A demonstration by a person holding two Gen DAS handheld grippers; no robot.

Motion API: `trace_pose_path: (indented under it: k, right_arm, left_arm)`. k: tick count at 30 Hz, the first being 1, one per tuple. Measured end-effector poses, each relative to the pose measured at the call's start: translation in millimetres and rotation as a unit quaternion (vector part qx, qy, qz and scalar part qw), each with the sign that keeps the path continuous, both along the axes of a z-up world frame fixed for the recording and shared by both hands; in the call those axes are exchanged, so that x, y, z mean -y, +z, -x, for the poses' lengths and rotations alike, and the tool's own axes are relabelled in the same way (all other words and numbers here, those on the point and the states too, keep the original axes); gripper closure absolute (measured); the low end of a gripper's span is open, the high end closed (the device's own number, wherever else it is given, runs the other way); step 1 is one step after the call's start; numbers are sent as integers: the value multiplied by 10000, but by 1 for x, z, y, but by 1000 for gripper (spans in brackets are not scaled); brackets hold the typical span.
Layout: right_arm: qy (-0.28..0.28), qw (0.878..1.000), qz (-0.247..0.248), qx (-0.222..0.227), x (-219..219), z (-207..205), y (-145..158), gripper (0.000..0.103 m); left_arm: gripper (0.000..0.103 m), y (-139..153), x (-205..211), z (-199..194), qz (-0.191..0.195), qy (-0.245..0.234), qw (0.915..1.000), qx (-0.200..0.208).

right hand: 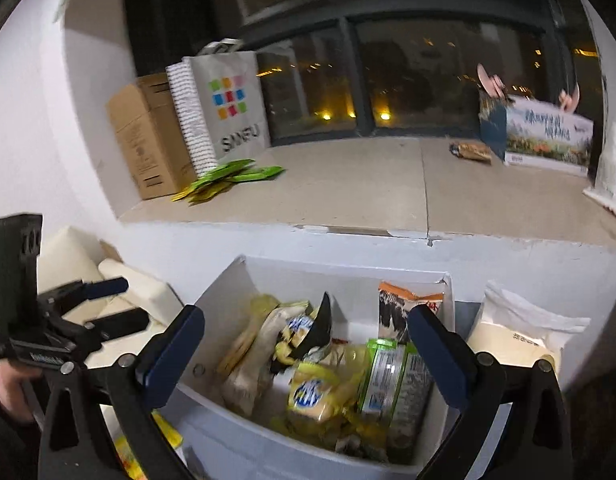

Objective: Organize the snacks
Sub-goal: 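Drop jelly cup into box with left gripper while right gripper drops its jelly cup in, then grasp the orange bread loaf packet with the left gripper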

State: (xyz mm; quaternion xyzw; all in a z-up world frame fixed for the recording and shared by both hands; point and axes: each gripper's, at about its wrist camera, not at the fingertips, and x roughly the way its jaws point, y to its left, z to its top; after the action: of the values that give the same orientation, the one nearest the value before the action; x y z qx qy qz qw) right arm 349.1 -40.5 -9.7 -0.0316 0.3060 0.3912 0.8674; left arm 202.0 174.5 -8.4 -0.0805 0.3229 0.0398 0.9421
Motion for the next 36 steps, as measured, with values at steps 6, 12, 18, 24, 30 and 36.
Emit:
trace_pose_path:
  k: [6,12,18,24,30,36]
  right_arm:
    - [267,9991,-329,70,37,59,1,0]
    - [444,9977,-432,264,76,124,-8,0]
    - [524,9962,-372,594,118,186,-16,0]
    - [591,9949,-420,694,145,229,-24,0]
    - [649,9950,-244,725,151,248,-34,0]
    - [703,9957,-37,610,140,249,-48,0]
  left_arm:
    - [0,3,35,71,-178,-156,9994,266]
    - [0,-15,67,135,-89,-470,9984,289]
    - [0,-49,93,174,-176,-593,9980,-156]
    - [0,-91,90,178,139,-552,9959,-696]
    - [0,-136,71,174,576,-363,9897,-1257]
    - [0,-168,59,164,816,-364,9828,-1618]
